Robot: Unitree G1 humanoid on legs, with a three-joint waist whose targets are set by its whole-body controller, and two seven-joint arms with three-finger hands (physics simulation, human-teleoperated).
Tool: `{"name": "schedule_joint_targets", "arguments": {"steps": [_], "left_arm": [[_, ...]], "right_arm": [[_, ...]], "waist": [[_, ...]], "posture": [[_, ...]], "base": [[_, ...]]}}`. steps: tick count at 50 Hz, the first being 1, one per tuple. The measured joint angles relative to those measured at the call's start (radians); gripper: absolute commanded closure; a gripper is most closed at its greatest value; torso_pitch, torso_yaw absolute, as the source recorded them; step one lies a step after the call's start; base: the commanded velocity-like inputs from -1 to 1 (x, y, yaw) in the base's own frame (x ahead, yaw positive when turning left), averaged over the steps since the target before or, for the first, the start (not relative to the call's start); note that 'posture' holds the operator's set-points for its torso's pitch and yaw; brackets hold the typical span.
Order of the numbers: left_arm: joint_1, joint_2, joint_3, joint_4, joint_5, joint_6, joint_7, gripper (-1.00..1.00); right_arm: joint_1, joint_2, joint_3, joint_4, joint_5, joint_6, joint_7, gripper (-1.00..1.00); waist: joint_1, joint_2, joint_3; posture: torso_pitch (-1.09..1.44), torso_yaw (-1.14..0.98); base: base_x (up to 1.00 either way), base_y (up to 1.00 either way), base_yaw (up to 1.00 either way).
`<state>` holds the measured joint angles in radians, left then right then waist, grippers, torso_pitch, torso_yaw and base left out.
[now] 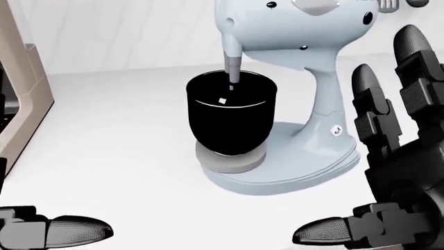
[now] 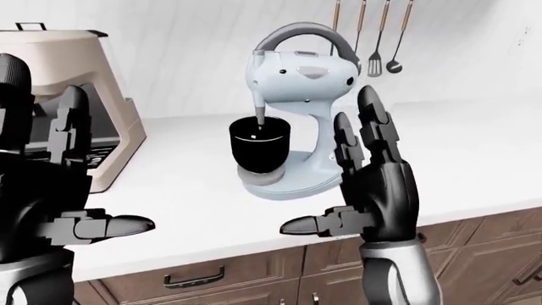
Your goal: Open the stand mixer head.
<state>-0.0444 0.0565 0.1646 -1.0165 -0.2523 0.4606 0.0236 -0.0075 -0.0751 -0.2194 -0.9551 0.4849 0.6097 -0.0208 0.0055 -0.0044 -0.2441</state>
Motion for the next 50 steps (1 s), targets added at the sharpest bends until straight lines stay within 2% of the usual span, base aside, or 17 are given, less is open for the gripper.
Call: {"name": "schedule_joint_targets", "arguments": {"steps": [10,11,12,16,17,23,24,27,28,30,31,35,38,43,44,46,50], "left_arm": [[0.001,0.004,-0.001,-0.014,-0.004,0.009,0.005,-1.00],[0.002,0.004,-0.003,-0.014,-0.004,0.008,0.006,-1.00],[0.001,0.005,-0.002,-0.013,-0.006,0.008,0.006,-1.00],[0.000,0.005,0.001,-0.011,-0.008,0.010,0.008,-1.00],[0.001,0.004,0.001,-0.010,-0.007,0.010,0.007,-1.00],[-0.003,0.003,0.005,-0.010,-0.007,0.011,0.002,-1.00],[-0.005,0.003,0.007,-0.009,-0.007,0.011,0.002,-1.00],[-0.004,0.003,0.005,-0.008,-0.007,0.010,0.002,-1.00],[-0.005,0.003,0.005,-0.007,-0.006,0.009,0.002,-1.00],[-0.006,0.003,0.006,-0.007,-0.007,0.011,0.002,-1.00],[-0.007,0.004,0.007,-0.006,-0.008,0.012,0.003,-1.00],[-0.012,0.006,0.011,-0.008,-0.011,0.017,0.004,-1.00],[-0.007,0.008,0.011,-0.014,-0.014,0.015,0.006,-1.00],[-0.008,0.011,0.009,-0.011,-0.017,0.016,0.008,-1.00],[-0.009,0.012,0.010,-0.012,-0.018,0.016,0.010,-1.00],[-0.007,0.015,0.011,-0.014,-0.020,0.014,0.012,-1.00],[-0.008,0.018,0.013,-0.011,-0.026,0.014,0.015,-1.00]], "right_arm": [[0.047,0.020,0.008,-0.004,-0.027,-0.010,0.032,-1.00],[0.051,0.021,0.011,-0.001,-0.031,-0.012,0.035,-1.00],[0.054,0.024,0.015,0.004,-0.035,-0.016,0.039,-1.00],[0.070,0.029,0.019,0.016,-0.050,-0.026,0.055,-1.00],[0.070,0.030,0.018,0.018,-0.052,-0.027,0.058,-1.00],[0.086,0.038,0.023,0.022,-0.067,-0.036,0.072,-1.00],[0.086,0.040,0.024,0.024,-0.068,-0.036,0.074,-1.00],[0.090,0.042,0.020,0.033,-0.071,-0.035,0.076,-1.00],[0.088,0.042,0.019,0.036,-0.072,-0.033,0.075,-1.00],[0.092,0.042,0.018,0.036,-0.075,-0.030,0.074,-1.00],[0.092,0.042,0.020,0.038,-0.076,-0.030,0.075,-1.00],[0.095,0.042,0.025,0.053,-0.086,-0.019,0.078,-1.00],[0.086,0.041,0.015,0.064,-0.090,0.004,0.071,-1.00],[0.077,0.036,0.001,0.059,-0.084,0.051,0.052,-1.00],[0.076,0.036,0.004,0.060,-0.087,0.054,0.050,-1.00],[0.080,0.037,0.012,0.067,-0.095,0.055,0.051,-1.00],[0.090,0.039,0.020,0.090,-0.120,0.061,0.056,-1.00]], "waist": [[0.001,-0.002,-0.020],[0.001,-0.002,-0.020],[0.001,-0.001,-0.006],[0.001,0.000,-0.014],[0.000,0.001,-0.001],[0.001,0.000,-0.017],[0.000,0.001,-0.004],[0.001,0.001,-0.013],[0.000,0.002,-0.001],[0.001,0.002,-0.008],[0.000,0.002,0.003],[0.000,0.002,-0.013],[0.000,0.003,0.005],[0.002,0.001,-0.014],[0.001,0.001,-0.003],[0.000,0.002,0.004],[0.002,0.001,-0.012]], "posture": [[-0.32,0.00],[-0.32,0.00],[-0.32,0.00],[-0.32,0.00],[-0.32,0.00],[-0.32,0.00],[-0.32,0.00],[-0.32,0.00],[-0.32,0.00],[-0.32,0.00],[-0.32,0.00],[-0.32,0.00],[-0.32,0.00],[-0.32,0.00],[-0.32,0.00],[-0.32,0.00],[-0.32,0.00]], "base": [[0.04,0.00,0.00],[0.05,0.00,0.00],[0.03,0.00,0.00],[0.05,0.00,0.00],[0.04,0.00,0.00],[0.05,0.00,0.00],[0.04,0.00,0.00],[0.05,0.00,0.00],[0.05,0.00,0.00],[0.05,0.00,0.00],[0.05,0.00,0.00],[0.05,0.00,0.00],[0.05,0.00,0.00],[0.05,0.00,0.00],[0.04,0.00,0.00],[0.05,0.00,0.00],[0.04,0.00,0.00]]}}
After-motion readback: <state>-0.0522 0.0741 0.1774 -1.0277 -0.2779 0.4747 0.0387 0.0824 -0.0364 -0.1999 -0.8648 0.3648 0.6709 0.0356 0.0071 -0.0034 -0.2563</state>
